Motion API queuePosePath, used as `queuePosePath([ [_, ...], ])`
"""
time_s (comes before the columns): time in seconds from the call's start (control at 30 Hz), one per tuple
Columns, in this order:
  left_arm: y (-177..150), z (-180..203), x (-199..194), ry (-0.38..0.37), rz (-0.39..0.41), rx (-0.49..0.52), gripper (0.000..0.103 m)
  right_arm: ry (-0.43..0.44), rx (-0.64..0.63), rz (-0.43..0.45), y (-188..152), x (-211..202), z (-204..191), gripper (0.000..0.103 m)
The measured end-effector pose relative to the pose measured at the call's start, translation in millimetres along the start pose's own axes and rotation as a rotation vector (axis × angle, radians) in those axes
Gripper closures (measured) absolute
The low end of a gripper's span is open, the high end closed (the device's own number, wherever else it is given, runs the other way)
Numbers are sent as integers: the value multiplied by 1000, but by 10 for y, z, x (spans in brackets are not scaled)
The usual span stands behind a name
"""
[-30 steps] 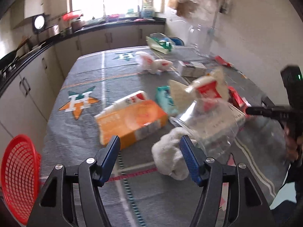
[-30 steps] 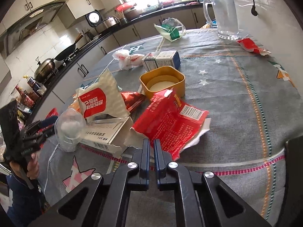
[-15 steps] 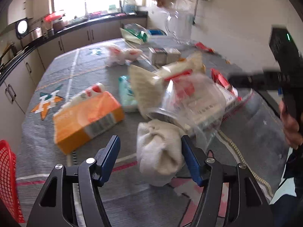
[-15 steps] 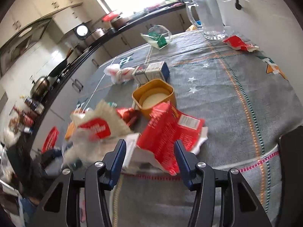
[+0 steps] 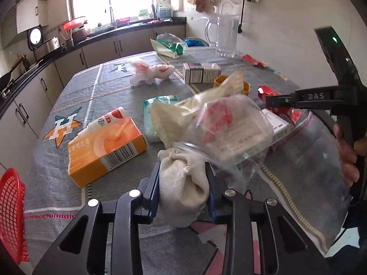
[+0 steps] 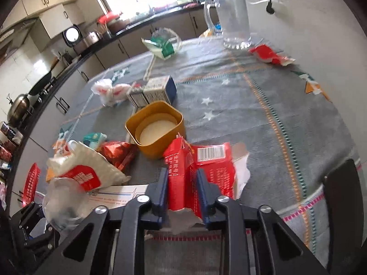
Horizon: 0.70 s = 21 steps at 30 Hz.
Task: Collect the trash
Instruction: 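Grasp the torn red wrapper with the right tool while the left tool lifts the white cloth, then carry both held items over the red basket and open both tools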
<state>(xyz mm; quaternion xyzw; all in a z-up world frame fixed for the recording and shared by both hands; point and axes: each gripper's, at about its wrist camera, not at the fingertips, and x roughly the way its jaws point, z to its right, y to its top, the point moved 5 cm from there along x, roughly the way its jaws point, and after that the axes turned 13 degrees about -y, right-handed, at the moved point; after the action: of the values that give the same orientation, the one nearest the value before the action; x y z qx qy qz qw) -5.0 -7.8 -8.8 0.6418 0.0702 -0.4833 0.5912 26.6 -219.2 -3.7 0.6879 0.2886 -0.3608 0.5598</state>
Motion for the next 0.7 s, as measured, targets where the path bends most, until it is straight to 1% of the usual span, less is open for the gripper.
queuePosePath([
  [0.23,31,23,-306,0,75,-12,71,50,12,92,-3,-420,9,84],
  [0.43,61,14,-619,12,135,-20,71,193,-11,165,-19,-780,-169,84],
  [0.57,63,-53,-784,21,171,-37,71,262,-31,167,-52,-902,-338,84],
  [0.7,19,-169,-910,36,190,-61,71,319,-50,156,-92,-971,-495,84],
])
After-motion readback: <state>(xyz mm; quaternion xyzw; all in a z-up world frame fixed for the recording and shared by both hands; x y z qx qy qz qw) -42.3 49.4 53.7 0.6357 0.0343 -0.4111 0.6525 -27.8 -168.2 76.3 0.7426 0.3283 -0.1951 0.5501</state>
